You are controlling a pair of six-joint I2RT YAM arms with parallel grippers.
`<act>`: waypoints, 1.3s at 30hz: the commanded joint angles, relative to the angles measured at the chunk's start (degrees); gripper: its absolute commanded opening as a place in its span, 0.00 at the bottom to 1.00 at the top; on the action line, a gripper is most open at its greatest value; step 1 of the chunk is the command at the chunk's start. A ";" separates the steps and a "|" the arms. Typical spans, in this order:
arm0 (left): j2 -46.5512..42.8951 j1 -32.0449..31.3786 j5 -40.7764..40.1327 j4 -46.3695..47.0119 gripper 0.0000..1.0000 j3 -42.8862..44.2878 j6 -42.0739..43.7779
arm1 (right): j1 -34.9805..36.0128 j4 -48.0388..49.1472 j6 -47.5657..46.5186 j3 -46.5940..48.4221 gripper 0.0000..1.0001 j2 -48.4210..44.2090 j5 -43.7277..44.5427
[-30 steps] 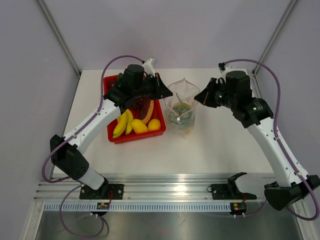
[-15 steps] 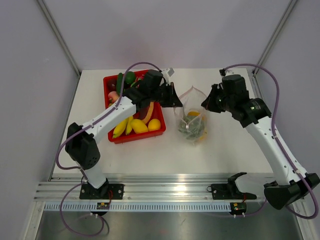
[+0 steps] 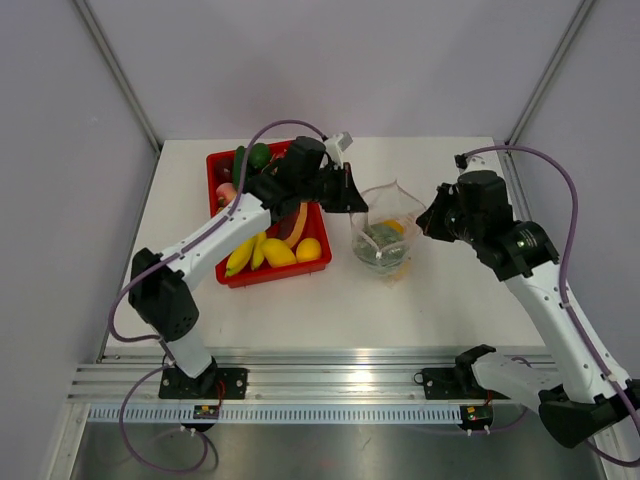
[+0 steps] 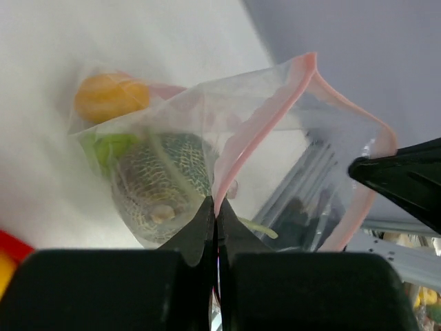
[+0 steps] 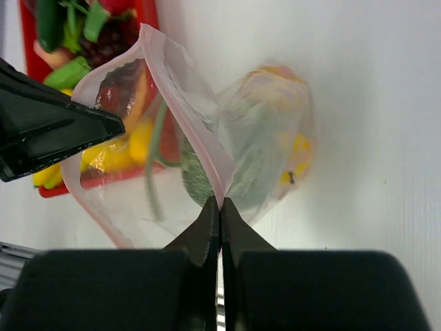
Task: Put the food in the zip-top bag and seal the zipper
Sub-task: Adjust the zipper food storage bag at the center of the board.
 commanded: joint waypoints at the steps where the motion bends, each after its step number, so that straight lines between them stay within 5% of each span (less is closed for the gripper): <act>1: 1.92 -0.04 1.82 -2.65 0.00 3.33 2.44 | 0.18 0.03 0.31 3.88 0.00 -0.86 1.58; 5: 2.20 0.13 1.12 -7.68 0.00 13.79 4.99 | 0.27 -0.50 -1.62 17.49 0.00 1.51 -0.54; 9: 0.78 0.13 1.30 -6.97 0.00 14.87 5.69 | 0.18 -0.33 -2.77 20.08 0.00 0.90 -0.28; 15: 4.20 0.22 5.68 0.04 0.00 7.40 5.52 | 0.27 2.73 -1.72 7.61 0.00 -1.91 -0.70; 24: 8.78 0.84 6.49 -2.75 0.00 6.96 9.82 | 0.27 8.19 1.89 -3.75 0.00 -1.66 -8.01; 39: 13.35 4.53 6.48 0.14 0.00 16.27 6.49 | -2.02 4.24 -13.58 21.21 0.00 16.35 2.10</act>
